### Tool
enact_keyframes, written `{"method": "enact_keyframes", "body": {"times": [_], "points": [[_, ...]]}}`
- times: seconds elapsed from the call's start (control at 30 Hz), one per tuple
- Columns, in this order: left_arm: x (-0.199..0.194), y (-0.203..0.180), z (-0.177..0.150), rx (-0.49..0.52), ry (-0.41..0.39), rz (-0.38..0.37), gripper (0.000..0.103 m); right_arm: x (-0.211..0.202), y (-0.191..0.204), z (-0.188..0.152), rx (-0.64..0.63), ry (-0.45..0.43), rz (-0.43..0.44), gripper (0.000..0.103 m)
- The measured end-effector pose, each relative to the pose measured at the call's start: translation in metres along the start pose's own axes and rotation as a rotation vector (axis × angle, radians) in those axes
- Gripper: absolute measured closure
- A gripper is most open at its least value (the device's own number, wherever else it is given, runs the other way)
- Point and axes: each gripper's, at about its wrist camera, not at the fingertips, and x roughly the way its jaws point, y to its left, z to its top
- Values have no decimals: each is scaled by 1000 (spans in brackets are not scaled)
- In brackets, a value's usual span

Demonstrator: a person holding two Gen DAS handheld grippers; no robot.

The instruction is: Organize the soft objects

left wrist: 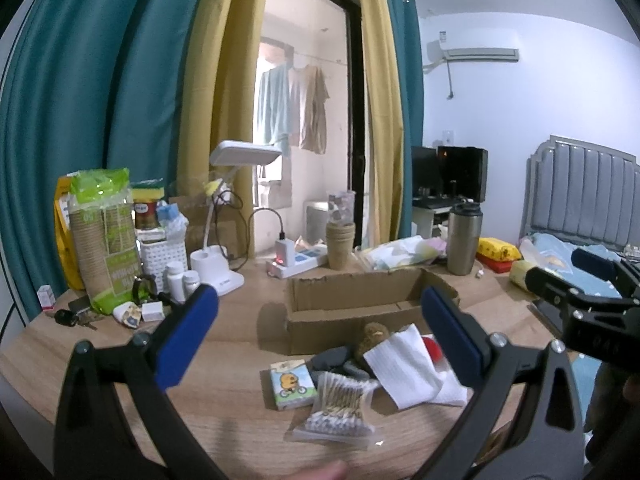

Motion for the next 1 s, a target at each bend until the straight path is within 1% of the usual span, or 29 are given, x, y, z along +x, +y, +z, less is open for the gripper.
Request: {"method": "enact_keyframes", "body": {"times": [0.07,0.17,0.3,0.47,0.57,0.63,0.73,0.87,1.0], "points": [[2,0,-1,0,8,2,1,0,0,-1,0,0,0,10],[10,0,-5,-9,52,-15,1,1,-1,-3,1,1,0,10],[21,2,-12,0,97,0,1,8,-10,-13,14,16,-19,10],[42,12,-25,-13,180,7,1,29,-25,-26,24,69,-47,10],[55,20,-35,-18,221,23,1,44,-31,-37,33,114,-52,10],[63,23,-43,-17,256,29,1,53,-34,-43,41,142,-46,10],[72,23,-58,-18,311,17,1,63,-34,-52,47,188,-34,10],[83,13,-77,-5,387,-25,1,72,-26,-61,45,232,-3,10],[94,0,-91,25,458,-73,1,79,-9,-69,12,261,63,10]]}}
